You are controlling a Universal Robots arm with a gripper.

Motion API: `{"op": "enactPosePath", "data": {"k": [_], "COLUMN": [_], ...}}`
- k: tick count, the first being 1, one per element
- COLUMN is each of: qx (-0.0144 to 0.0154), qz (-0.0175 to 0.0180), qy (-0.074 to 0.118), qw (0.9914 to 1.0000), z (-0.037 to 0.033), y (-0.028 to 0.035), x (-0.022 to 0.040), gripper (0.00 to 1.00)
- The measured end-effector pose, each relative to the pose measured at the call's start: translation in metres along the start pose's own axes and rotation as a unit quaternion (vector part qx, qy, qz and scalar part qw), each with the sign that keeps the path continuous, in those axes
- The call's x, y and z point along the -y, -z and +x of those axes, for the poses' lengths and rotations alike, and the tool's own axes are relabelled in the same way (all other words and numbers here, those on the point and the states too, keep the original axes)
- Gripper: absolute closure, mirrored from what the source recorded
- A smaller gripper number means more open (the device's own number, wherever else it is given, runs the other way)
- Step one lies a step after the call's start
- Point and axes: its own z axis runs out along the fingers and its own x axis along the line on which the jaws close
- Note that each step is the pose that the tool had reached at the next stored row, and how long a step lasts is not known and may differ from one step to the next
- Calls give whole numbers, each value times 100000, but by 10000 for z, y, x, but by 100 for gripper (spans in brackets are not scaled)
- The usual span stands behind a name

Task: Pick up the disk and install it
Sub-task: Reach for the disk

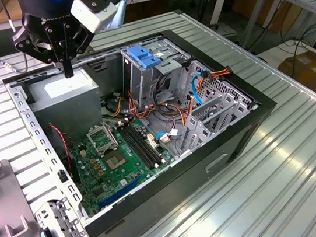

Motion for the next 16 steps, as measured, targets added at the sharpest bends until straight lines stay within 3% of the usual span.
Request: {"op": "enactPosePath", "data": {"k": [16], "qx": [-70], "qz": [7], "qy": [-6], "qw": [100000], "z": [96], "y": [2], "x": [7], "gripper": [89]}}
